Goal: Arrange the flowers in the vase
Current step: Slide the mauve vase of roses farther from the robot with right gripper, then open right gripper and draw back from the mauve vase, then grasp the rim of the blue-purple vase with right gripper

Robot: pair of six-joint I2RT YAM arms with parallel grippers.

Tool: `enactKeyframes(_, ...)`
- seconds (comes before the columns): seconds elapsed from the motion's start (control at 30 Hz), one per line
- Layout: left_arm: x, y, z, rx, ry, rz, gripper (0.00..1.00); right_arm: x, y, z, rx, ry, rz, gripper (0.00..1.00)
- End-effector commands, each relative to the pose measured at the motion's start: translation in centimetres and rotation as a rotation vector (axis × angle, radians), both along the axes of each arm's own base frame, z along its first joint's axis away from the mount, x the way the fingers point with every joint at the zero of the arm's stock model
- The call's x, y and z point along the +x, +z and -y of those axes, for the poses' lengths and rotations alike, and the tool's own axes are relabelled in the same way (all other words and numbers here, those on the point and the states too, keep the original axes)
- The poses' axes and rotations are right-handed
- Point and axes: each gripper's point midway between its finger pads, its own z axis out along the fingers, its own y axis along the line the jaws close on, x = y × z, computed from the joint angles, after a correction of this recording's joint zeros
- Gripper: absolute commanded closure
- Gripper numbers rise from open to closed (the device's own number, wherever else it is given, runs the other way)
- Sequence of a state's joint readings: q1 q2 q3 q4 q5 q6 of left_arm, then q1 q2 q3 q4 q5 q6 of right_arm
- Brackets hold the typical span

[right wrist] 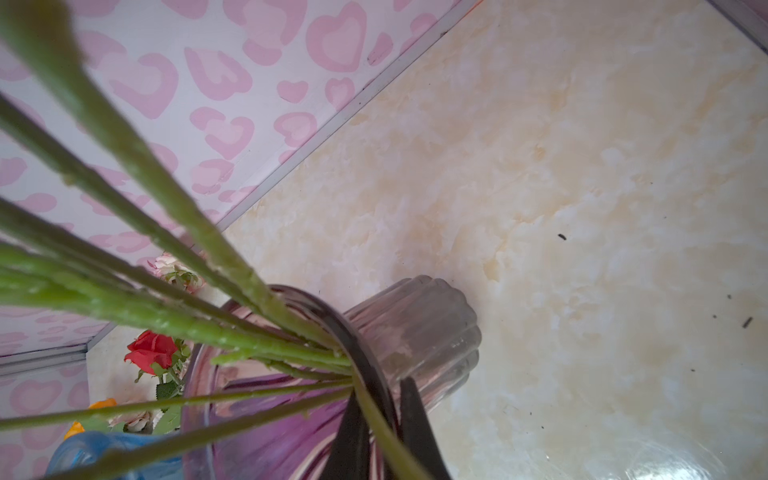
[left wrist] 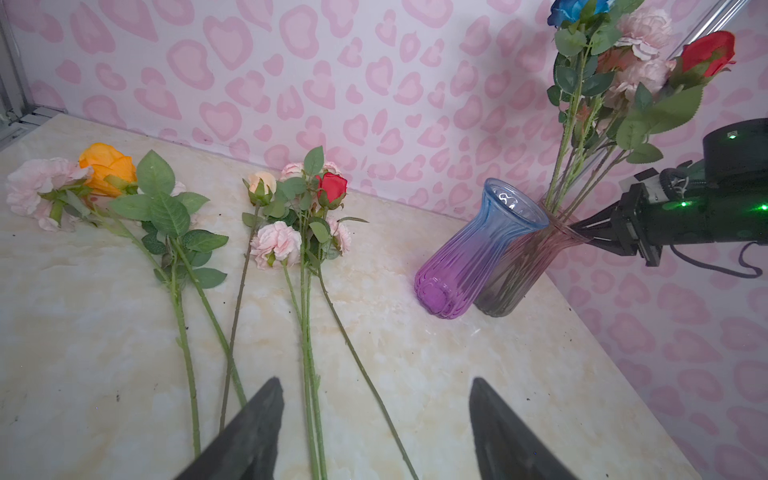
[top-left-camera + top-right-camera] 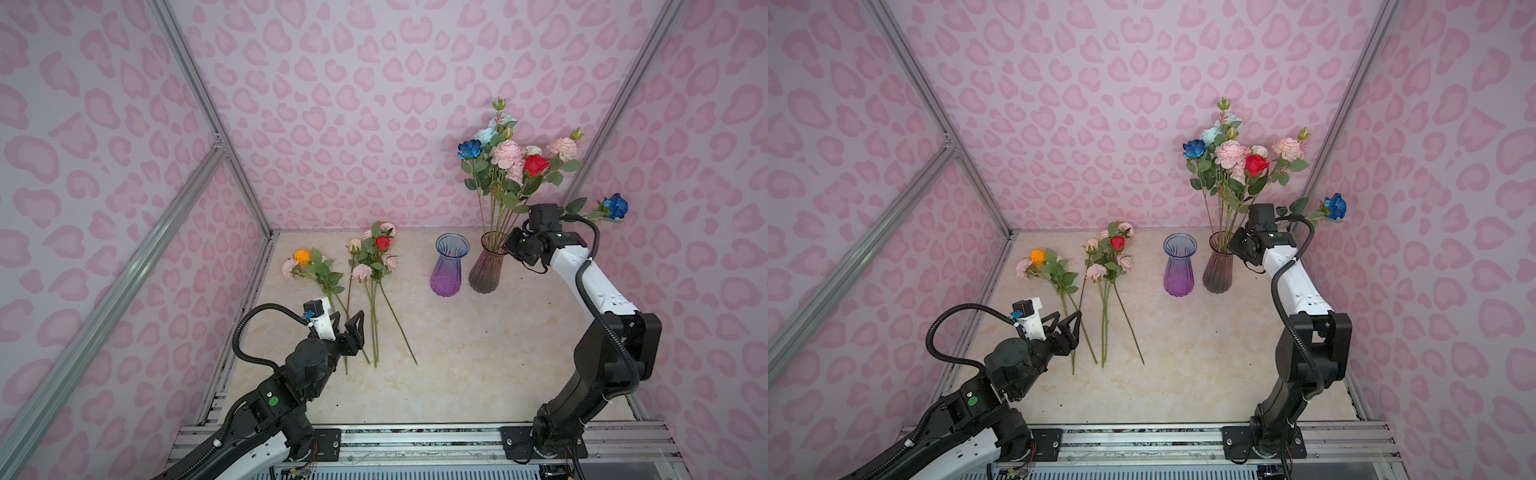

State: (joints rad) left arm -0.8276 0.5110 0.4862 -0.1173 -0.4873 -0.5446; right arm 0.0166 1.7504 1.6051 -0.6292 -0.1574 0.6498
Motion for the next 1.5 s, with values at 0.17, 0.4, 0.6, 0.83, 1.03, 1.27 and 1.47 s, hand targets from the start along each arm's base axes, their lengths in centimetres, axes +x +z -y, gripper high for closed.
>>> enactKeyframes(0.17, -0.1, 0.3, -0.5, 0.015, 0.014, 0.000, 0.28, 0.7, -1.0, 0.0, -0.013, 0.025, -0.029, 0.94)
enactKeyframes(0.4, -0.1, 0.5, -0.3, 0.014, 0.010, -0.002, 0.28, 0.1, -0.1, 0.4, -0.027, 0.018, 0.000, 0.76)
enactKeyframes(0.6, 0.0, 0.4, -0.1, 0.016, 0.002, -0.007, 0.28, -0.4, 0.9, 0.5, -0.034, 0.024, 0.011, 0.69)
enactKeyframes(0.83, -0.1, 0.5, -0.2, 0.012, 0.003, -0.006, 0.28, -2.6, 1.7, 0.4, -0.026, 0.016, 0.039, 0.62)
enactKeyframes(1.03, 0.0, 0.0, -0.2, 0.013, 0.008, -0.013, 0.28, -6.9, 1.8, -0.4, -0.039, 0.026, 0.058, 0.59)
enactKeyframes(1.27, 0.5, -1.0, -0.7, 0.021, 0.062, -0.040, 0.23, -11.6, 3.7, -3.6, -0.136, 0.079, 0.125, 0.58)
enactKeyframes(1.47, 0.8, -2.6, -0.9, 0.013, 0.100, -0.083, 0.02, -10.2, 6.3, -9.3, -0.121, 0.199, 0.189, 0.53)
